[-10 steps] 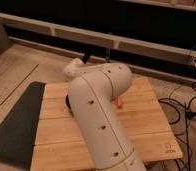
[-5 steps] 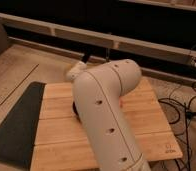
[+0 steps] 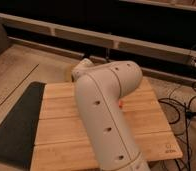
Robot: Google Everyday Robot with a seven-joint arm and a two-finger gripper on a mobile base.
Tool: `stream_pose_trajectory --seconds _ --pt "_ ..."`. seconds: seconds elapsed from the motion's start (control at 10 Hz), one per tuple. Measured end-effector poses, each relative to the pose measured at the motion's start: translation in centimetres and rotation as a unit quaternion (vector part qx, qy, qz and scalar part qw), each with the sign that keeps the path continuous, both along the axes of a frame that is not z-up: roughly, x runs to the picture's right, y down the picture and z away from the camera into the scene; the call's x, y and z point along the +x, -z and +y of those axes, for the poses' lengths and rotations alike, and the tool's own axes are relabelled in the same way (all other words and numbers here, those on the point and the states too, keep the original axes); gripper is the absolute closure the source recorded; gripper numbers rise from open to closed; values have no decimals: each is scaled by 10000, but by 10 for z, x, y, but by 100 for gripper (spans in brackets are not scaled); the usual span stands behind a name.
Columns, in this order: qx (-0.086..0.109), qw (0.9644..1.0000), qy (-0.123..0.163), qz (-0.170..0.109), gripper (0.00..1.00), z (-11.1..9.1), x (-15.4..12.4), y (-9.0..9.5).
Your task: Drag the ceramic bowl in a circle
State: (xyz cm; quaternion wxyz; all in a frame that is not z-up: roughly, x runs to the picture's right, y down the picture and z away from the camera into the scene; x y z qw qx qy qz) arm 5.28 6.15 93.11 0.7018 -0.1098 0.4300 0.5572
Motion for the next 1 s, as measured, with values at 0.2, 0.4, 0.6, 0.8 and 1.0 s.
stream_pose_trajectory --seconds 0.2,0.4,0.6,0.8,1.0 --pt "155 9968 46 -786 60 -6 -43 -20" --pt "166 9908 18 -1344 43 -4 -70 -21" --pt "161 9906 21 -1358 42 -3 -72 -22" --pt "167 9903 0 -1377 42 -2 -73 -23" --pt "154 9902 7 -1386 42 -1 -75 -22"
